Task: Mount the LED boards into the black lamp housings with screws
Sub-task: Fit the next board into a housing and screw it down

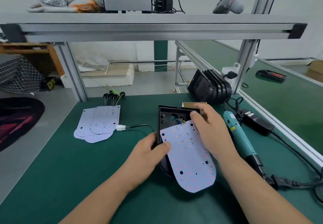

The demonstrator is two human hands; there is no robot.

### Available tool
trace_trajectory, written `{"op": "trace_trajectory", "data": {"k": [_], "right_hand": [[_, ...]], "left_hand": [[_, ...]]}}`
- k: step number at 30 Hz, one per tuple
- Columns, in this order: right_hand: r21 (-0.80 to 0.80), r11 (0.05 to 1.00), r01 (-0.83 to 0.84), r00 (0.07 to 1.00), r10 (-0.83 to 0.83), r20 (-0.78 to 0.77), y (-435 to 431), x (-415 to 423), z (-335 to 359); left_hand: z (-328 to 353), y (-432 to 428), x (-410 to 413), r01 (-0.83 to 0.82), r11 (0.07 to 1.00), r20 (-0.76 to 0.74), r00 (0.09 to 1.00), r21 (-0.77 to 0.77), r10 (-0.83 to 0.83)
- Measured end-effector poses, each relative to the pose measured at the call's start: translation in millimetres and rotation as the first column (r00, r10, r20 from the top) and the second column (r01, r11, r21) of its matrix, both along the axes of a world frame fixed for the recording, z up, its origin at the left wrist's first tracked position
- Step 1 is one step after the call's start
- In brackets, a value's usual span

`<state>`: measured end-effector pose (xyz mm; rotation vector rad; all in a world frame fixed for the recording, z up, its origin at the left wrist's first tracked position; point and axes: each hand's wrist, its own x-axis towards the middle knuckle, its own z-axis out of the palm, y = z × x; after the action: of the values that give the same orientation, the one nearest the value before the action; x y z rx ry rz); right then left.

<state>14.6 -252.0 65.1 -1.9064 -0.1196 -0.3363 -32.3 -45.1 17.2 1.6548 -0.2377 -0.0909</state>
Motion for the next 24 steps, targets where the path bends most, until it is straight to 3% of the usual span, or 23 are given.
{"op": "trace_trajectory", "data": {"k": [3, 6, 11, 15, 19, 24], "right_hand": [[-0.231, 0.969, 0.092, 0.991, -0.065, 0.120, -10.7, 0.1, 1.9], [-0.387, 0.916, 0.105, 0.992, -0.068, 0.110, -19.9, -3.6, 8.5], [-0.529, 0.845, -0.076, 0.996, 0.035, -0.086, -29.8, -7.8, 17.3], [-0.495, 0.840, -0.223, 0.974, 0.170, -0.151, -28.0, -5.9, 16.6], [-0.241, 0.922, -0.303, 0.946, 0.261, -0.191, -36.8, -3.1, 22.1], [0.024, 0.940, -0.340, 0.916, 0.337, -0.219, -39.2, -3.8, 23.6]], "left_hand": [[-1.2, -3.6, -0.9, -0.061, 0.998, 0.003, 0.998, 0.018, 0.061], [-3.5, -6.5, -1.0, -0.121, 0.992, 0.004, 0.993, 0.045, 0.121], [-4.9, -12.1, 0.0, -0.231, 0.973, -0.019, 0.973, -0.014, 0.231], [-6.2, -14.3, 0.0, -0.256, 0.966, -0.012, 0.967, -0.038, 0.255], [-1.8, -11.8, -1.9, -0.255, 0.965, -0.027, 0.967, -0.067, 0.253], [1.3, -15.8, -4.8, -0.271, 0.960, 0.009, 0.962, -0.070, 0.272]]}}
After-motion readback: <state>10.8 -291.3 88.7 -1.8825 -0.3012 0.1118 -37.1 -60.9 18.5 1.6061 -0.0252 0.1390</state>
